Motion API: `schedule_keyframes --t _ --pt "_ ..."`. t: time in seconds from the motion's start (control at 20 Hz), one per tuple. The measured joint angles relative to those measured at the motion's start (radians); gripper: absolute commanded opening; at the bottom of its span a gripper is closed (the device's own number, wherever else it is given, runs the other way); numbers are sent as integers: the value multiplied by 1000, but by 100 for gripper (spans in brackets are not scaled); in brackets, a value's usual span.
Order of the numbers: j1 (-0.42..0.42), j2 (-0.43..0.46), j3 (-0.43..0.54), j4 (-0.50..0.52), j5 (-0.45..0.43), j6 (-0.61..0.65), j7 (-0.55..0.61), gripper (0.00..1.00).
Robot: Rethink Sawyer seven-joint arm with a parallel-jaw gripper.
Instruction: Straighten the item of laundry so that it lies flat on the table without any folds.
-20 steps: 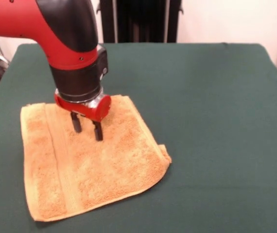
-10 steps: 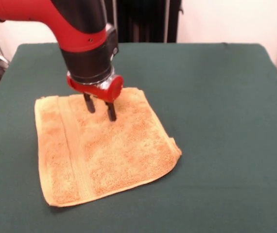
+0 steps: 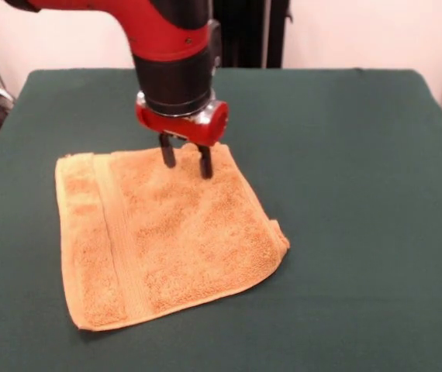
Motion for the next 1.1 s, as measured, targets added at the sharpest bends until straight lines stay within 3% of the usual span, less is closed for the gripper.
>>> schedule_keyframes --t 0.4,1.1 --pt "17 36 -19 -62 -53 -12 0 100" --pt "-87 123 -19 -298 -186 -33 0 100"
